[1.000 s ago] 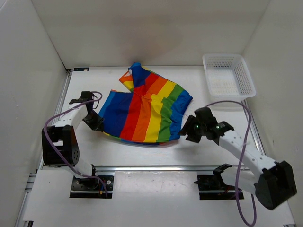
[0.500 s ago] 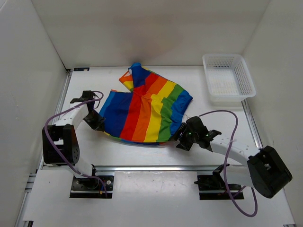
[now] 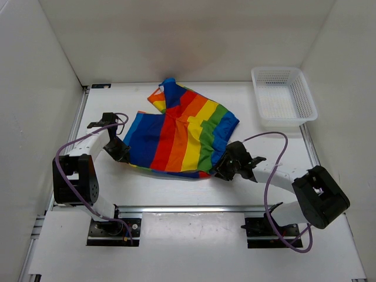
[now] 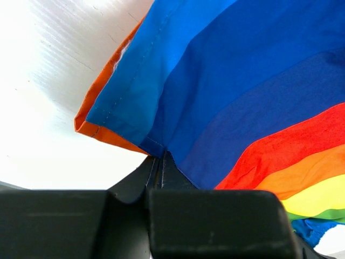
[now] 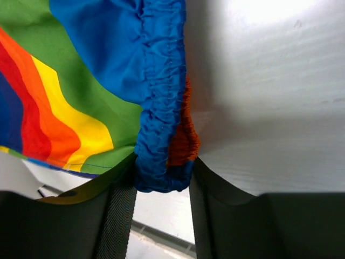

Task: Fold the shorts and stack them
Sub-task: Fold the shorts

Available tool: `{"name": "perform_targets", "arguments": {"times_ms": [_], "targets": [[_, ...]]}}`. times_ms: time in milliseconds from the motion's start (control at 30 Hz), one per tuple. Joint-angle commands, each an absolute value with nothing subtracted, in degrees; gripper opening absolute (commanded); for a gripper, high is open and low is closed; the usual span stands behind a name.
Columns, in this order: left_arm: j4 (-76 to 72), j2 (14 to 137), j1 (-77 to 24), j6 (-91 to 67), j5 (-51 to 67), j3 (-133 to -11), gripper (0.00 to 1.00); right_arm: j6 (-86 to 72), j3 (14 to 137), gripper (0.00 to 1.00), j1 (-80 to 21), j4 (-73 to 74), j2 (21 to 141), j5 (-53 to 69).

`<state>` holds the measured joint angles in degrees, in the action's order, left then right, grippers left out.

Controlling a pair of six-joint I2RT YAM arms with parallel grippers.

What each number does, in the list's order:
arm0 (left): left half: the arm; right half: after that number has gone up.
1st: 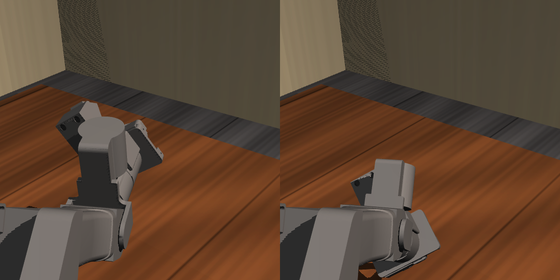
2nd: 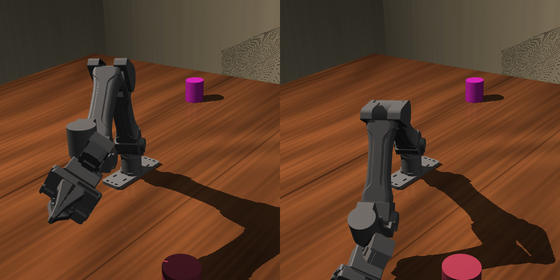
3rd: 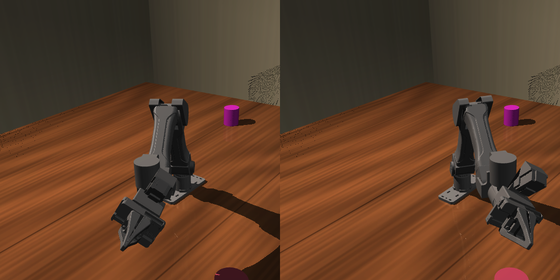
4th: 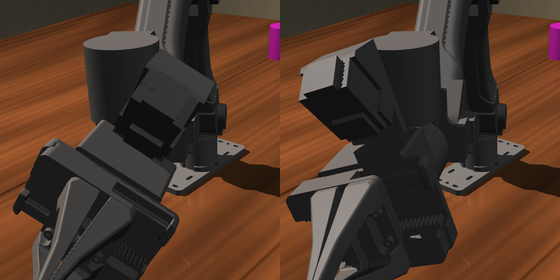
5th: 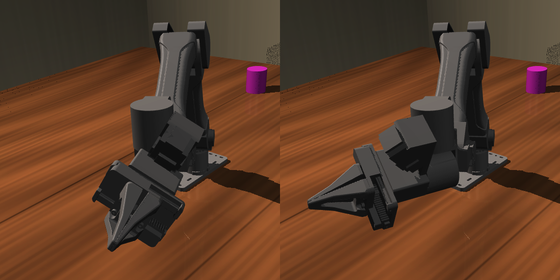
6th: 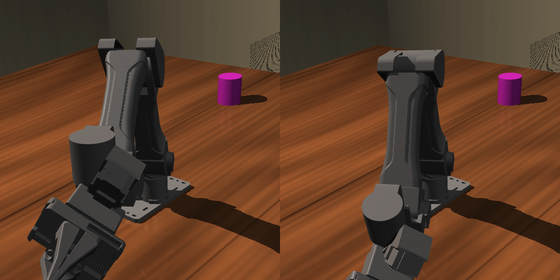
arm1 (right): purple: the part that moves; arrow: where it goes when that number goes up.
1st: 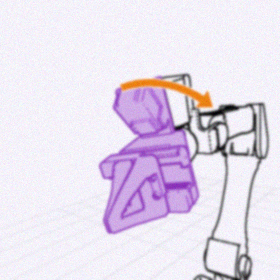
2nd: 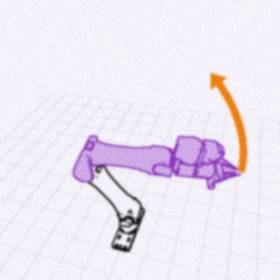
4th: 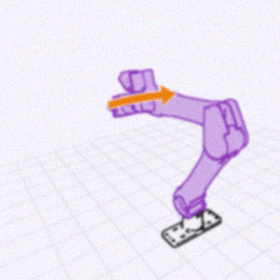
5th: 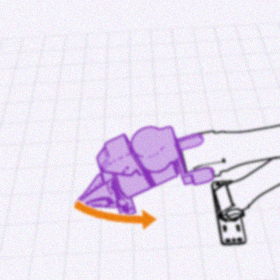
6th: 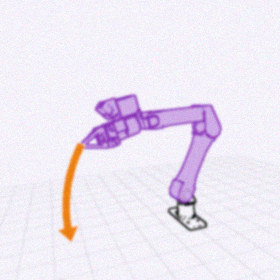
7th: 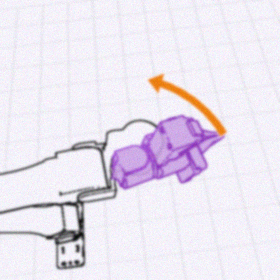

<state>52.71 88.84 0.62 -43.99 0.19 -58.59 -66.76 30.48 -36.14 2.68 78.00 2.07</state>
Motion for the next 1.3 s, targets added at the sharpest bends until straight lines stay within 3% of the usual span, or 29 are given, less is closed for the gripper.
{"name": "perform_targets", "arguments": {"times_ms": [0, 167, 233, 300, 333, 367, 600, 700, 833, 867, 900, 1033, 1133, 1267], "targets": [[52.73, 88.68, 0.35, -44.12, -0.62, -60.03, 0.1, -66.53, 32.78, 0.42, -36.39, 2.8, 78.57, -2.98], [52.73, 88.68, 0.35, -44.12, -0.62, -59.5, 0.1, -67.06, 33.49, 0.44, -36.91, 4.75, 76.21, -7.03], [52.73, 88.68, 0.35, -44.12, -0.62, -59.5, 0.1, -67.06, 34.1, 0.34, -36.91, 5.27, 76.2, -8.25], [52.73, 88.68, 0.35, -44.12, -0.62, -59.5, 0.1, -67.06, 36.47, 0.16, -36.91, 7.46, 76.72, -8.96], [52.73, 88.68, 0.35, -44.12, -0.62, -59.5, 0.1, -66.54, 37.17, 0.02, -36.91, 8.51, 76.73, -8.96], [52.73, 88.68, 0.35, -44.12, -0.62, -59.5, 0.1, -66.01, 38.66, 0.0, -36.91, 10.61, 76.12, -10.53], [53.78, 87.45, -0.18, -42.89, 0.97, -63.62, 0.1, -58.83, 48.13, 0.0, -36.3, 19.49, 71.2, -17.75], [57.12, 87.45, -0.18, -42.28, 1.49, -73.01, 0.1, -52.84, 55.17, 0.0, -33.5, 22.23, 71.8, -17.75], [61.86, 86.92, -0.18, -35.35, 7.81, -92.68, 0.1, -36.88, 79.18, 0.0, -29.19, 31.68, 75.31, -13.99], [65.88, 87.62, -0.18, -34.2, 7.82, -102.3, 0.1, -34.83, 84.76, 0.0, -28.57, 35.12, 77.67, -12.84], [67.14, 87.63, -0.18, -33.67, 7.82, -106.66, 0.1, -32.8, 96.3, 0.0, -27.96, 38.81, 78.91, -11.96], [66.1, 81.31, -0.18, -33.66, 8.69, -120.92, 0.1, -21.73, 116.74, 0.0, -27.95, 49.81, 80.6, -7.39], [63.12, 75.34, -0.18, -35.59, 9.32, -126.55, 0.1, -18.9, 125.74, 0.0, -27.95, 52.64, 78.67, -2.74], [60.22, 68.31, -0.18, -37.7, 8.01, -129.98, 0.1, -16.62, 127.27, 0.0, -28.48, 53.88, 73.58, 5.26]]}}
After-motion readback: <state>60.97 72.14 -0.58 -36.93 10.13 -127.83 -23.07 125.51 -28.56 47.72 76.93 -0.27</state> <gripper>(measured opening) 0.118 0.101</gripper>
